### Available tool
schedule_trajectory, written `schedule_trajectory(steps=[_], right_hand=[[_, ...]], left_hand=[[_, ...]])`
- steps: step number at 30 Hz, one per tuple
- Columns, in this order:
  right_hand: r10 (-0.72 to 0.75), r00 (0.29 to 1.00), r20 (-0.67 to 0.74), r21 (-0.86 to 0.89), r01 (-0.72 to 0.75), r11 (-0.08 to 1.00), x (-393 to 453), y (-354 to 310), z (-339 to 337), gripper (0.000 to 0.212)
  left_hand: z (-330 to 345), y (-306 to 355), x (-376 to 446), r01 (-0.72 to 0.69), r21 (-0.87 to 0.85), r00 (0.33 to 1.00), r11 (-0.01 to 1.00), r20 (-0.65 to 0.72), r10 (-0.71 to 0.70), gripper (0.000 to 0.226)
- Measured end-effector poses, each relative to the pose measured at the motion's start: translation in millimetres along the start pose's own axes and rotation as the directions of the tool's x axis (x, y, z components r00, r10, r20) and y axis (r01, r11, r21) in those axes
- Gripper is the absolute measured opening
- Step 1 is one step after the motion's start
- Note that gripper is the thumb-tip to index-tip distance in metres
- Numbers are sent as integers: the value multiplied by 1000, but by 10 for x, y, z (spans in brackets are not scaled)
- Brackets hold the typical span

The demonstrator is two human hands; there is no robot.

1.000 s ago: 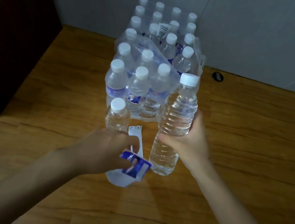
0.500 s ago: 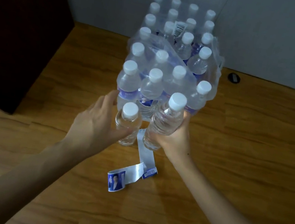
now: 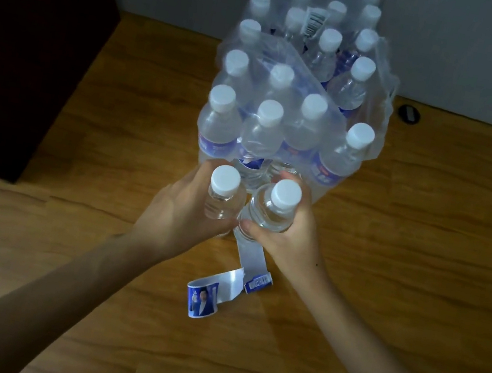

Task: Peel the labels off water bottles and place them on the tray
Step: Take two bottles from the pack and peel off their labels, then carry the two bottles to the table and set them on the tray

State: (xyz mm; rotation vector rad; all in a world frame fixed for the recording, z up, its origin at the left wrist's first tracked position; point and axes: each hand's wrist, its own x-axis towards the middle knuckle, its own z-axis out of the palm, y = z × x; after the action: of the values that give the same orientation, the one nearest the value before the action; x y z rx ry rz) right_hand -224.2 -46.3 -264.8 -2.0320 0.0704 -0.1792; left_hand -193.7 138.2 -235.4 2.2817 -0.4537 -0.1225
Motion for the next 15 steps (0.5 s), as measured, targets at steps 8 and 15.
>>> schedule_trajectory(steps=[8,15], right_hand=[[-32,999,43,-222,41,974,79,-272,-211,52],[31,998,54,-198,-20,980,167,-1222,-773,49]], left_hand=[[-75,149,36,-38,95,999,995,3,38,59],[-716,983,143,8,84,999,996,42,-12,62]])
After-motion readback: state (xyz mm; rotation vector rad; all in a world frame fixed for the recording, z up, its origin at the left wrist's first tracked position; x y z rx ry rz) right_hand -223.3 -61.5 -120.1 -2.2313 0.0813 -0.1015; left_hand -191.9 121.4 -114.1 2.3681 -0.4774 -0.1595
